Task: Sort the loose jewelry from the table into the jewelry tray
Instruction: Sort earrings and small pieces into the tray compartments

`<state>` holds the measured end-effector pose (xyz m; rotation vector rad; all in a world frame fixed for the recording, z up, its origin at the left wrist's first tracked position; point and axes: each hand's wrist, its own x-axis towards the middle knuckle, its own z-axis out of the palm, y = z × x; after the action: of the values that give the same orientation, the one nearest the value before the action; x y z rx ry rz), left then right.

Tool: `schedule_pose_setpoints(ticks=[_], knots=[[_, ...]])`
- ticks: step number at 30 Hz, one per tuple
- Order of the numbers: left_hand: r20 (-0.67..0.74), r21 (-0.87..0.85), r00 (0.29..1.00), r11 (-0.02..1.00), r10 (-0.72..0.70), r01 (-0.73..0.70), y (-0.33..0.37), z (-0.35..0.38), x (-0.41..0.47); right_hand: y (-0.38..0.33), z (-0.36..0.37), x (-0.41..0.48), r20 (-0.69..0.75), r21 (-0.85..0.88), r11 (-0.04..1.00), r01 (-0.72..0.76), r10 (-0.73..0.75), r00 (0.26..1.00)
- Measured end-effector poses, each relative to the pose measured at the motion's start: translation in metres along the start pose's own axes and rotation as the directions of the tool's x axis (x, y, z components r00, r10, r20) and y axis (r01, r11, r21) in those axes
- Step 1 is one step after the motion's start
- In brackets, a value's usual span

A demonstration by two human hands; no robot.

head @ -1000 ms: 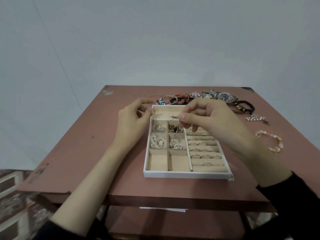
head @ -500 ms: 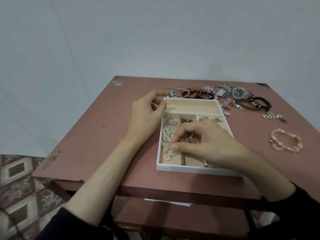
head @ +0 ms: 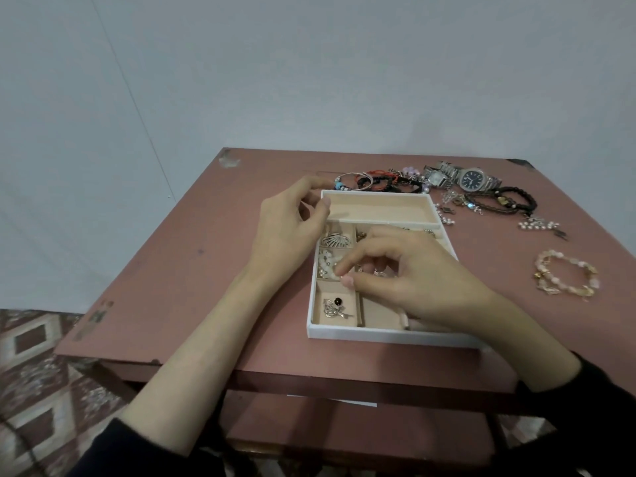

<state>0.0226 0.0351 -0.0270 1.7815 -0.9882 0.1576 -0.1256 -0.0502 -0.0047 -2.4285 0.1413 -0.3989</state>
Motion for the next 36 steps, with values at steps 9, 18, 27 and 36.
schedule_pose_setpoints(ticks=[9,18,27,36], knots=[[0.230,-0.010,0.970,0.997,0.074,-0.073,0.034,0.013,0.005,0.037,-0.055,-0.022,-0.234,0.046,0.980,-0.191,0.197,0.952],[0.443,-0.044,0.864,0.968,0.240,-0.246,0.097,0.090,0.025,0.119,-0.125,-0.055,-0.558,0.158,0.893,-0.422,0.433,0.708],[0.571,0.032,0.800,0.969,0.183,-0.244,0.121,0.155,0.041,0.158,-0.135,-0.065,-0.672,0.020,0.750,-0.661,0.500,0.547],[0.565,0.058,0.809,0.970,0.163,-0.236,0.116,0.174,0.050,0.158,-0.137,-0.067,-0.570,-0.056,0.667,-0.743,0.589,0.572]])
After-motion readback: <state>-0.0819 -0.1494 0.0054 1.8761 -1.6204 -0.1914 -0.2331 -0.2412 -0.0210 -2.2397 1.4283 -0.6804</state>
